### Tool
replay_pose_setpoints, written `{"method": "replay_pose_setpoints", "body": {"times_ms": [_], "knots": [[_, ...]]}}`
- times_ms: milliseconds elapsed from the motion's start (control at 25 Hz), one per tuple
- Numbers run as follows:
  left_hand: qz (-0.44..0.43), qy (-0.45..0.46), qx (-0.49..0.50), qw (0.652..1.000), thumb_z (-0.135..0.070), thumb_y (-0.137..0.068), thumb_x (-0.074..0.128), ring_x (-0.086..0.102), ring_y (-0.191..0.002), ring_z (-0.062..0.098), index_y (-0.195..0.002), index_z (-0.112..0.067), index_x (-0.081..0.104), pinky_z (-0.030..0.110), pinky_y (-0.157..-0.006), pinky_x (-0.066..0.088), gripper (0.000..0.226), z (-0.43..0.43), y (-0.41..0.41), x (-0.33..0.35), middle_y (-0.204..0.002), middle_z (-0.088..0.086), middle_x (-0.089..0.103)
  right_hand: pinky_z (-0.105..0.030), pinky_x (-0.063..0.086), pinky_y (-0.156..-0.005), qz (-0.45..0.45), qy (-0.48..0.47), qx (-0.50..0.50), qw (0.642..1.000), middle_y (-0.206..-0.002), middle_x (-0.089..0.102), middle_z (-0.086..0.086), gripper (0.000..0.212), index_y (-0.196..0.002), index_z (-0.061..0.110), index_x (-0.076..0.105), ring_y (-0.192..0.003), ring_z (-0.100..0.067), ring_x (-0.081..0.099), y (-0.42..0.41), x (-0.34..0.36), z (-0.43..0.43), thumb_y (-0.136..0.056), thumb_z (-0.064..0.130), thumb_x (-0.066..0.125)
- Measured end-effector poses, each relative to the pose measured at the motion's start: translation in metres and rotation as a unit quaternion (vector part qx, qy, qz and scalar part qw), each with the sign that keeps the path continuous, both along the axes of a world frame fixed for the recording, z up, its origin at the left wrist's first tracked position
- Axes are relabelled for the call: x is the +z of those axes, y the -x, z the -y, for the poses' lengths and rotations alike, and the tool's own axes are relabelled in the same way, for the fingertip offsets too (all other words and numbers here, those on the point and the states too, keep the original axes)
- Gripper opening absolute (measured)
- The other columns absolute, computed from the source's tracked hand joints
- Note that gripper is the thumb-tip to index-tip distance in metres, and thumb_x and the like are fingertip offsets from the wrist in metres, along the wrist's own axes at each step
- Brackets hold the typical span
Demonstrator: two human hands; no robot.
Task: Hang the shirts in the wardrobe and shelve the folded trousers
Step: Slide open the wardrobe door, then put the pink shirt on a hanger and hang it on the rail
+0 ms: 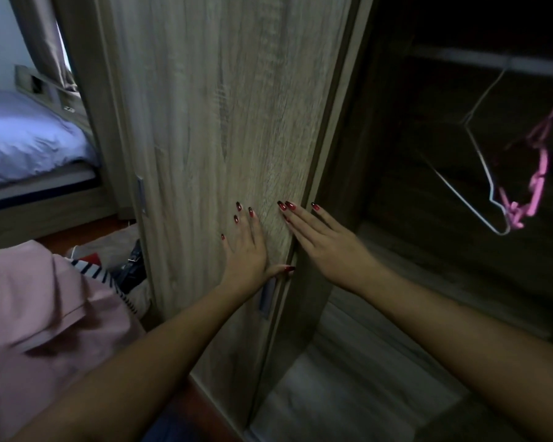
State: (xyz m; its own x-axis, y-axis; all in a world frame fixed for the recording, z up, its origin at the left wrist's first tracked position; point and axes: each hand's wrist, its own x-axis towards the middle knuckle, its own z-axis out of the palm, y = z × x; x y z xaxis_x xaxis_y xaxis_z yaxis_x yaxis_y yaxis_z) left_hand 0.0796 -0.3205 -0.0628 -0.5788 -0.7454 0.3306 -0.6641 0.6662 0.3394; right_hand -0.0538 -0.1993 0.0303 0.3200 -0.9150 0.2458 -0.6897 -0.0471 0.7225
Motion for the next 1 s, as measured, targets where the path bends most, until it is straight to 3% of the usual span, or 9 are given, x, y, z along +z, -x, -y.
{"method": "replay_pose_setpoints", "body": {"times_ms": [200, 320, 440, 520, 600, 760, 880, 1000], "knots": [[-0.003, 0.006, 0.004, 1.000, -0.081, -0.067, 0.047, -0.014, -0.144, 0.037, -0.145, -0.008, -0.024, 0.061, -0.112, 0.005, 0.128, 0.000, 0.001, -0.002, -0.153, 0.019, -0.029, -0.042, -0.009, -0.117, 0.016, -0.003, -0.009, 1.000, -0.158, 0.008, -0.014, 0.064, -0.147, 0.004, 0.021, -0.145, -0.027, 0.000, -0.002, 0.002, -0.002, -0.086, 0.017, 0.035], [0.003, -0.011, 0.000, 1.000, -0.079, -0.068, 0.050, -0.014, -0.145, 0.034, -0.144, -0.011, -0.027, 0.062, -0.111, 0.004, 0.128, -0.002, 0.000, 0.001, -0.153, 0.015, -0.031, -0.047, 0.005, -0.118, 0.018, 0.009, -0.014, 1.000, -0.157, 0.017, -0.015, 0.064, -0.145, 0.004, 0.028, -0.145, -0.026, 0.006, -0.008, 0.003, -0.003, -0.084, 0.023, 0.039], [0.003, -0.017, -0.006, 1.000, -0.074, -0.073, 0.051, -0.013, -0.146, 0.027, -0.146, -0.016, -0.023, 0.061, -0.114, 0.002, 0.120, -0.004, -0.015, 0.005, -0.156, 0.009, -0.028, -0.047, 0.025, -0.108, 0.070, 0.030, 0.003, 0.997, -0.145, 0.044, -0.014, 0.058, -0.131, 0.005, 0.050, -0.138, -0.026, 0.037, -0.019, 0.002, 0.000, -0.078, 0.025, 0.059], [-0.009, 0.003, -0.001, 1.000, -0.070, -0.079, 0.049, -0.007, -0.148, 0.024, -0.149, -0.018, -0.014, 0.057, -0.116, 0.005, 0.108, -0.004, -0.040, 0.005, -0.159, 0.006, -0.017, -0.043, 0.025, -0.095, 0.111, 0.048, 0.033, 0.992, -0.127, 0.060, -0.013, 0.049, -0.116, 0.008, 0.061, -0.119, -0.026, 0.055, -0.030, 0.001, 0.007, -0.071, 0.025, 0.071], [-0.037, 0.024, 0.007, 0.999, -0.062, -0.086, 0.047, 0.007, -0.148, 0.021, -0.151, -0.017, 0.004, 0.053, -0.117, 0.013, 0.090, -0.004, -0.074, 0.004, -0.161, 0.005, 0.003, -0.039, 0.026, -0.086, 0.145, 0.067, 0.068, 0.985, -0.111, 0.066, -0.009, 0.037, -0.105, 0.013, 0.064, -0.102, -0.025, 0.061, -0.046, -0.003, 0.020, -0.070, 0.024, 0.072], [-0.077, 0.046, 0.068, 0.994, -0.040, -0.091, 0.052, 0.044, -0.129, 0.023, -0.137, -0.012, 0.044, 0.042, -0.105, 0.039, 0.054, -0.003, -0.161, 0.006, -0.140, 0.009, 0.049, -0.039, 0.030, -0.084, 0.221, 0.051, 0.137, 0.964, -0.103, 0.065, -0.003, 0.021, -0.102, 0.018, 0.061, -0.094, -0.025, 0.059, -0.108, -0.025, 0.059, -0.086, 0.027, 0.051], [-0.094, 0.033, 0.153, 0.983, -0.030, -0.091, 0.052, 0.052, -0.114, 0.021, -0.123, -0.014, 0.055, 0.033, -0.094, 0.045, 0.036, 0.005, -0.245, 0.000, -0.123, 0.006, 0.058, -0.037, 0.034, -0.079, 0.305, -0.015, 0.186, 0.934, -0.096, 0.064, -0.001, 0.026, -0.097, 0.019, 0.061, -0.090, -0.023, 0.060, -0.176, -0.044, 0.087, -0.089, 0.030, 0.039], [-0.101, 0.010, 0.256, 0.961, -0.028, -0.091, 0.052, 0.051, -0.114, 0.020, -0.118, -0.015, 0.059, 0.031, -0.094, 0.042, 0.031, 0.024, -0.332, -0.018, -0.120, 0.003, 0.059, -0.036, 0.043, -0.076, 0.430, -0.076, 0.214, 0.874, -0.094, 0.065, -0.003, 0.022, -0.093, 0.015, 0.063, -0.090, -0.022, 0.062, -0.239, -0.063, 0.121, -0.086, 0.025, 0.045]]}}
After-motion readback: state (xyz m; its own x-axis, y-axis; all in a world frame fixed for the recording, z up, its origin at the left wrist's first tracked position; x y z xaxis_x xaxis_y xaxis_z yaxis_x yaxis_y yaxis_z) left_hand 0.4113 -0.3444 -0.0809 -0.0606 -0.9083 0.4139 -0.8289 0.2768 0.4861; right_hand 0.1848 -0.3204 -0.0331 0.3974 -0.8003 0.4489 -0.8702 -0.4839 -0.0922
